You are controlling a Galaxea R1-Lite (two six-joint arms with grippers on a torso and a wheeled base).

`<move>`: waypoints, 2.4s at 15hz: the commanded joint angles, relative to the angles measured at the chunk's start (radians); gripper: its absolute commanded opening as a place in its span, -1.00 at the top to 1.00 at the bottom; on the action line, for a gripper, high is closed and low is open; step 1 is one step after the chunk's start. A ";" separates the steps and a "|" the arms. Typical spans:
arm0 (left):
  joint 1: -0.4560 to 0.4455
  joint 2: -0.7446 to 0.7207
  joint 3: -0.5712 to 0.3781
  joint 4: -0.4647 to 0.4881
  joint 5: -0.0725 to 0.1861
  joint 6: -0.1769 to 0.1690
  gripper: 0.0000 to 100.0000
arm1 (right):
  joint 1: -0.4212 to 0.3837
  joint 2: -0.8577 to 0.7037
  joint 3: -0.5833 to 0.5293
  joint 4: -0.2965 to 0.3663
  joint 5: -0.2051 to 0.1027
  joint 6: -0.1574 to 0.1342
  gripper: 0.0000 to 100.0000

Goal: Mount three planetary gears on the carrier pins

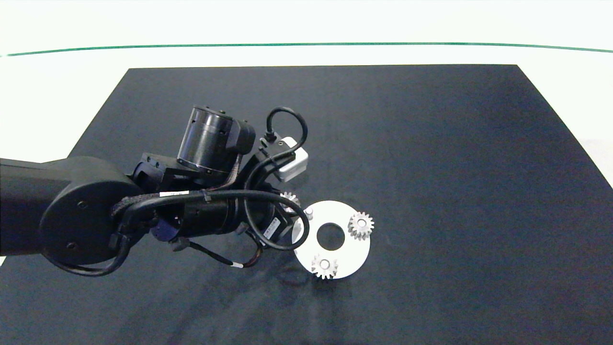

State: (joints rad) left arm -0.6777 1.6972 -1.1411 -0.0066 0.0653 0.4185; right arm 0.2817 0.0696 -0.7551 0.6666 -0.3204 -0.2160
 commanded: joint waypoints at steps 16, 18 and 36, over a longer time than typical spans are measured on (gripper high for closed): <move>-0.065 0.105 -0.074 -0.012 0.047 -0.018 0.74 | 0.001 -0.001 0.000 0.004 -0.002 -0.002 -1.00; -0.065 0.110 -0.077 -0.016 0.045 -0.018 0.74 | 0.002 -0.001 0.000 0.004 -0.002 -0.002 -1.00; -0.062 0.098 -0.066 -0.027 0.047 -0.026 -1.00 | 0.002 -0.004 -0.001 0.004 -0.002 -0.002 -1.00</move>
State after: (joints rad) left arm -0.7409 1.8074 -1.2098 -0.0345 0.1091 0.3900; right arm 0.2832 0.0664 -0.7551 0.6662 -0.3204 -0.2160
